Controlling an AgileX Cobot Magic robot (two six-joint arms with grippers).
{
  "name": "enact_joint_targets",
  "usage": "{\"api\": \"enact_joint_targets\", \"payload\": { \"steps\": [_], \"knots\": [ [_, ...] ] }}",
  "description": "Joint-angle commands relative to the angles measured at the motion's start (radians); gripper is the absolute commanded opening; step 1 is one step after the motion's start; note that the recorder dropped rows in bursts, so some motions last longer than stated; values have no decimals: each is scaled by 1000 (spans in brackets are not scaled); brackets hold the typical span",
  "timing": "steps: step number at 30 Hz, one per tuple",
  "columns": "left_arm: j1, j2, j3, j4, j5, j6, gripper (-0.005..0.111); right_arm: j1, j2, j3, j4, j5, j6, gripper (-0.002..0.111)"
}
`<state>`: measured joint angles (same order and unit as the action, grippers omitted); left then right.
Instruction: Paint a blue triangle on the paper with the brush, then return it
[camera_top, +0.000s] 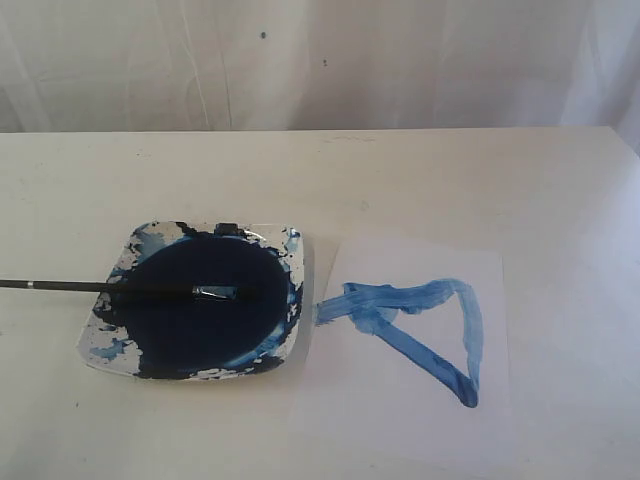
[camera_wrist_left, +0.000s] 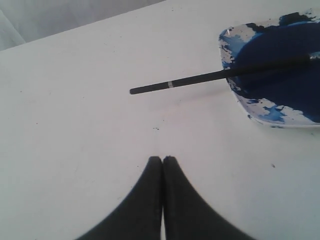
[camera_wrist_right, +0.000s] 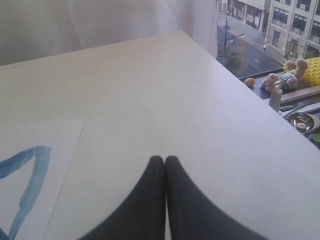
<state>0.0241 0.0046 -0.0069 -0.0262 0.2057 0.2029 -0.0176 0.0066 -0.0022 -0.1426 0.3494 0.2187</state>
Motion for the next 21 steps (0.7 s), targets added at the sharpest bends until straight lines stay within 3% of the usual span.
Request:
{"api": "enact_joint_targets", "payload": {
  "steps": [1,5,21],
  "knots": [
    [-33,-5,7,-32,7,-82,0,-3,-7,2,-10,1,-6,0],
    [-36,-5,7,-41,35,-164,0,-3,-7,2,-10,1,-6,0],
    [-36,-5,7,-41,23,-164,0,-3,-7,2,-10,1,-6,0]
  ]
}}
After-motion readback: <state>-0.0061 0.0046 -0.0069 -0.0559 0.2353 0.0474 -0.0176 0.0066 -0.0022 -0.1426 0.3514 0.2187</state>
